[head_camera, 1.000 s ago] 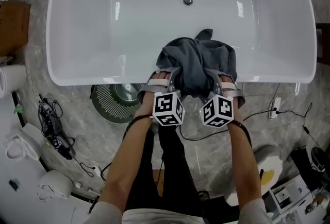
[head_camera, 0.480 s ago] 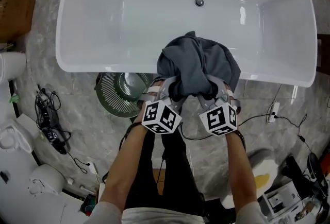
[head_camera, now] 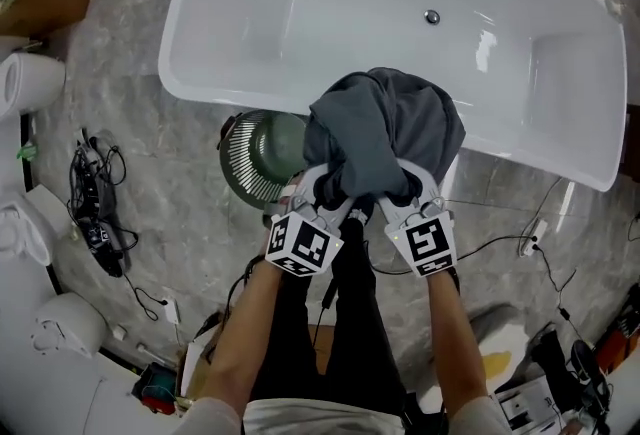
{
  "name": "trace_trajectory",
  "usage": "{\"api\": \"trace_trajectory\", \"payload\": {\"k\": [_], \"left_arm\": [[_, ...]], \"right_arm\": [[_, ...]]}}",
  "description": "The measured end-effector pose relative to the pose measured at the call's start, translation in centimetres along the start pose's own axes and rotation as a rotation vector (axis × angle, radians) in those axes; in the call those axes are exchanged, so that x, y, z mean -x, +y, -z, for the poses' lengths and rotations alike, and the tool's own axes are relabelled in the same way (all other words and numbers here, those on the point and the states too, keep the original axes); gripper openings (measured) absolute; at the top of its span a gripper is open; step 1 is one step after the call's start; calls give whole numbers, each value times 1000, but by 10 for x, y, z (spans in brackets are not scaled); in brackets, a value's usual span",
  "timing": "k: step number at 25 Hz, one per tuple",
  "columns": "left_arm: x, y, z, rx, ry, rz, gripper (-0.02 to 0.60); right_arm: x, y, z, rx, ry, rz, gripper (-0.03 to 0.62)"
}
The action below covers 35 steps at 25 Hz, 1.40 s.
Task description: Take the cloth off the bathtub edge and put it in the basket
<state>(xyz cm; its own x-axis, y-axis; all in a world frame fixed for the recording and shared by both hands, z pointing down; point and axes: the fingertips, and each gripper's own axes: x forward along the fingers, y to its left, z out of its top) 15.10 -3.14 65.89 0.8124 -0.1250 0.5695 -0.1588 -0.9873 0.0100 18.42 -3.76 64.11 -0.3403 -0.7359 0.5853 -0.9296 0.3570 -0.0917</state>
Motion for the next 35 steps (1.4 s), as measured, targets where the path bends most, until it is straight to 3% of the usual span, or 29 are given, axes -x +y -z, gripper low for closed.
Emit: {"api": "trace_trajectory", "payload": {"k": [14,23,30,35], "left_arm": [[136,30,101,207,-5,-161,170],[209,33,180,339,56,-257,169],[251,38,223,425,91,-332,164],[256,37,238,446,93,-326,160]], "right_arm": [[-65,152,-16,-91,16,-152,115],[-109,248,-1,-140,85,-305,115],[-135,301,6,-203,115,-394,115],[-144,315,19,-278,124,-412,115]]}}
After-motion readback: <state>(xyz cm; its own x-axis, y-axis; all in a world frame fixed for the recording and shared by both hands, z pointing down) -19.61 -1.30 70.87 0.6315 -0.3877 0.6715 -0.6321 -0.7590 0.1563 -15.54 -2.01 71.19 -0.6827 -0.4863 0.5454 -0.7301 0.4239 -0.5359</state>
